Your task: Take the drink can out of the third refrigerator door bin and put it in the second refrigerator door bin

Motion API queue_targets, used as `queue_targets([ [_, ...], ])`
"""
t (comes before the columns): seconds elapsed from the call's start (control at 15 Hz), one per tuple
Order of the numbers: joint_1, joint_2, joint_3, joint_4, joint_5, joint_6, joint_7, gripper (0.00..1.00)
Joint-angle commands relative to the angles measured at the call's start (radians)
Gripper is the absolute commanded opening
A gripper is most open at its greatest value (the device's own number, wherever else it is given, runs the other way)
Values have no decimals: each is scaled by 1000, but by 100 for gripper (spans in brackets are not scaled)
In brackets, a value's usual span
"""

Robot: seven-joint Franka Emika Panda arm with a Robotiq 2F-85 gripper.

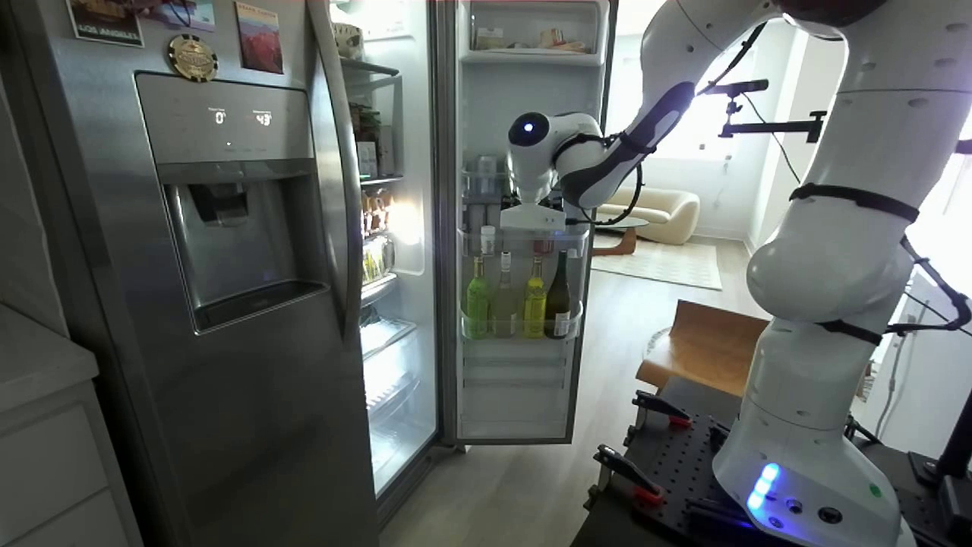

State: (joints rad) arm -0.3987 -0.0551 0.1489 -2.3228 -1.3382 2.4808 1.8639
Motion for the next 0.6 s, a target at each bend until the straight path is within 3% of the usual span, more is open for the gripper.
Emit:
queue_targets([
  [0.0,125,87,-131,65,-10,-32,29,100],
  [0.53,177,191,-281,166,-84,16,80,100],
])
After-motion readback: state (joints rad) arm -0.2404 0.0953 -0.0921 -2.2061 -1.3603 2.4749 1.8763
